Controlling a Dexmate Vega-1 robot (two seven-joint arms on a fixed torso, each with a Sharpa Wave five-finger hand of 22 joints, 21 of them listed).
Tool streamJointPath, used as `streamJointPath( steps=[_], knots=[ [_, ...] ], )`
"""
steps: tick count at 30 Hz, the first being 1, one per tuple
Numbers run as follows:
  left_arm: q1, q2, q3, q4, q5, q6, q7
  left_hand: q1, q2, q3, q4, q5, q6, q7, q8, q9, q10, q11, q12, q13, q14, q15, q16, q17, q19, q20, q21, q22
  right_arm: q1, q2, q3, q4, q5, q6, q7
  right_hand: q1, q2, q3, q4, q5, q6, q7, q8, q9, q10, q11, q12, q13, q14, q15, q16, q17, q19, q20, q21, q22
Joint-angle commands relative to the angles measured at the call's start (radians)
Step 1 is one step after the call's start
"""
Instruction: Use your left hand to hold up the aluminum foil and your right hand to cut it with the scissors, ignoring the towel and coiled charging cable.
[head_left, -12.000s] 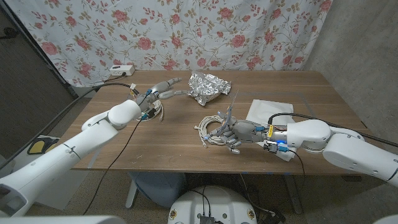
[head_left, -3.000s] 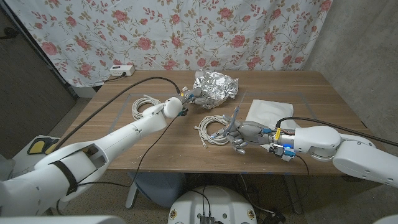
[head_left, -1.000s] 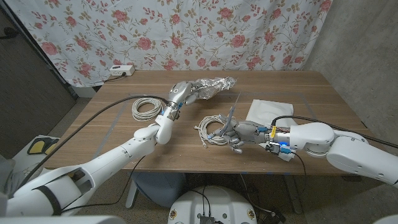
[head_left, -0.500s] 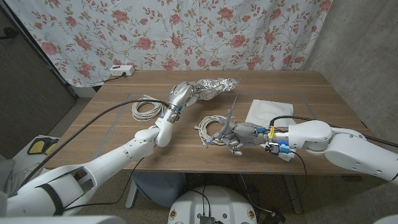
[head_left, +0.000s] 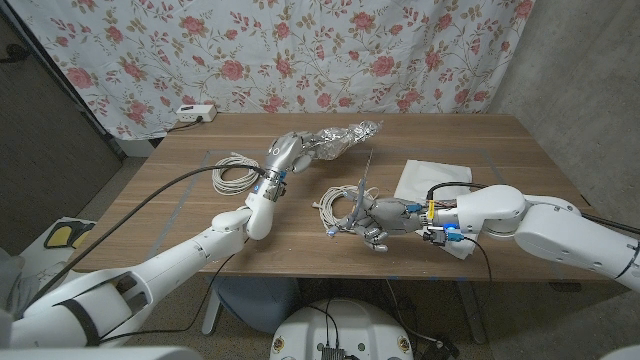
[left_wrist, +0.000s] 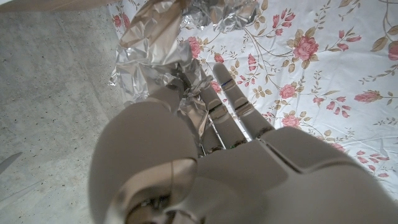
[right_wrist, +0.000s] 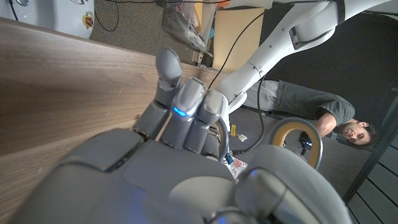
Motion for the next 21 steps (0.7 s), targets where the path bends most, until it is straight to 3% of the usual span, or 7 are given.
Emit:
streamJointPath(
  steps=[1, 9, 16, 21],
  knots=[
    [0.03, 0.019, -0.022, -0.032, 0.01, -0.033, 0.016, -0.009, -0.003, 0.007, 0.009, 0.004, 0.0, -0.008, 0.01, 0.008, -0.009, -0.001, 0.002, 0.007, -0.006, -0.001, -0.009, -0.002, -0.002, -0.012, 0.017, 0.006, 0.083, 0.019, -0.055, 0.001, -0.049, -0.066, 0.078, 0.001, -0.012, -0.002, -0.004, 0.008, 0.064, 0.095, 0.002, 0.0, -0.006, -0.004, 0.005, 0.0, -0.006, -0.01, -0.002, 0.003, 0.001, -0.025, 0.004, 0.005],
    [0.031, 0.033, -0.01, -0.045, 0.082, -0.018, 0.041, -0.011, -0.005, 0.01, 0.011, 0.006, 0.003, -0.017, 0.018, 0.015, -0.011, -0.003, 0.002, 0.013, -0.007, -0.002, -0.018, -0.005, 0.0, -0.021, 0.028, 0.008, 0.113, 0.015, -0.076, -0.009, -0.07, -0.096, 0.109, 0.001, -0.013, 0.002, -0.005, 0.02, 0.061, 0.096, 0.004, -0.006, -0.009, -0.003, 0.009, 0.005, -0.007, -0.01, -0.001, 0.003, 0.003, -0.024, -0.003, -0.004],
    [0.016, 0.04, 0.024, -0.014, 0.169, 0.004, 0.104, -0.013, -0.005, 0.013, 0.013, 0.007, 0.0, -0.02, 0.022, 0.02, -0.012, -0.003, 0.001, 0.017, -0.007, -0.001, -0.026, -0.007, -0.005, -0.025, 0.034, 0.01, 0.132, 0.011, -0.089, -0.018, -0.076, -0.132, 0.126, -0.005, -0.021, -0.001, -0.003, 0.026, 0.058, 0.099, 0.005, -0.008, -0.008, -0.004, 0.007, 0.003, -0.005, -0.01, -0.001, 0.003, -0.001, -0.024, 0.007, 0.015],
    [0.008, 0.041, 0.045, -0.009, 0.179, -0.003, 0.096, -0.014, -0.006, 0.014, 0.014, 0.008, -0.001, -0.02, 0.024, 0.022, -0.013, -0.004, 0.001, 0.019, -0.007, -0.002, -0.03, -0.008, -0.008, -0.025, 0.038, 0.01, 0.152, 0.011, -0.106, -0.025, -0.089, -0.167, 0.142, -0.005, -0.02, 0.001, -0.003, 0.031, 0.056, 0.098, 0.005, -0.009, -0.005, -0.003, 0.01, 0.006, -0.001, -0.01, 0.0, 0.003, -0.003, -0.023, 0.022, 0.046]
  ],
)
